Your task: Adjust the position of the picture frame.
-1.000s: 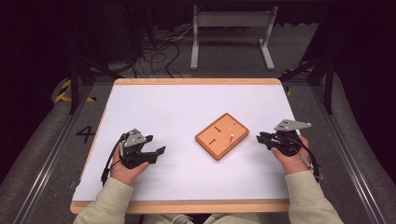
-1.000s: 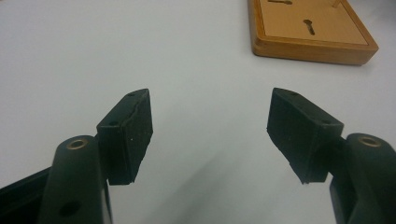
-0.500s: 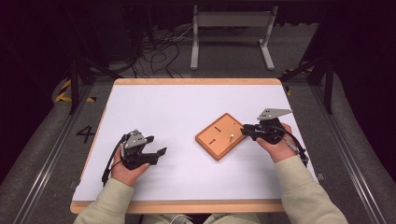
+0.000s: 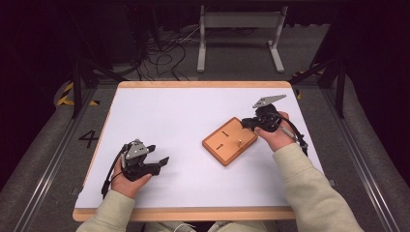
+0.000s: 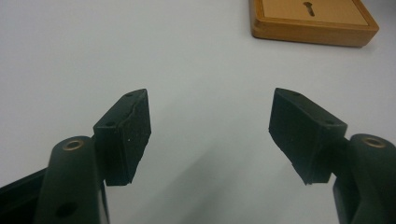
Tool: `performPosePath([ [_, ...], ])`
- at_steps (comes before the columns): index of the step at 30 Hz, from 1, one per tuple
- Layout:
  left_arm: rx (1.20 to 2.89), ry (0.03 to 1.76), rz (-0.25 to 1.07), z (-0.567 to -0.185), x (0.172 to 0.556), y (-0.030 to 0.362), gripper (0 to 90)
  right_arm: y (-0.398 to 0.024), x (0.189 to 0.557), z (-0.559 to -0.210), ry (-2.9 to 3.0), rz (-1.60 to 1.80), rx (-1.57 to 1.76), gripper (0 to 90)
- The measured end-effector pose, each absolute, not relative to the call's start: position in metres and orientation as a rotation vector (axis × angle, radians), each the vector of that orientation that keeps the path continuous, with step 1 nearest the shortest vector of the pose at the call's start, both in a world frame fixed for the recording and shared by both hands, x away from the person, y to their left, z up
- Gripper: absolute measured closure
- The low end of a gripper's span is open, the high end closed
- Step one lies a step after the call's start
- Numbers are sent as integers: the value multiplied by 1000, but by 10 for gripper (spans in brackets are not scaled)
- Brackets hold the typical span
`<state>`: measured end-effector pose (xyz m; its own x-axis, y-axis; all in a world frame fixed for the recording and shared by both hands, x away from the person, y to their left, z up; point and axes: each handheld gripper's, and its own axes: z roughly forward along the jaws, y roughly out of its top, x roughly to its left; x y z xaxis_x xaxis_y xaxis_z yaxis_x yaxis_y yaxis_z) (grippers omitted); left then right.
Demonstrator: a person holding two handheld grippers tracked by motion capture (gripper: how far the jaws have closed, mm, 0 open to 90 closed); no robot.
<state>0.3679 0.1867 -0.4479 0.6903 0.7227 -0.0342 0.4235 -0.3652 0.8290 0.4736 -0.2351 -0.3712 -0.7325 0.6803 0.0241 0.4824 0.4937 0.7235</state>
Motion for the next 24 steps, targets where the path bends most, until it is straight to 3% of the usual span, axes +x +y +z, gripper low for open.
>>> performPosePath([
  [12, 2005, 880, 427, -449, 367, 188, 300, -202, 518, -382, 2542, 943, 1002, 884],
  [24, 1996, 919, 458, -451, 360, 198, 301, -188, 549, -401, 2542, 878, 1042, 849],
])
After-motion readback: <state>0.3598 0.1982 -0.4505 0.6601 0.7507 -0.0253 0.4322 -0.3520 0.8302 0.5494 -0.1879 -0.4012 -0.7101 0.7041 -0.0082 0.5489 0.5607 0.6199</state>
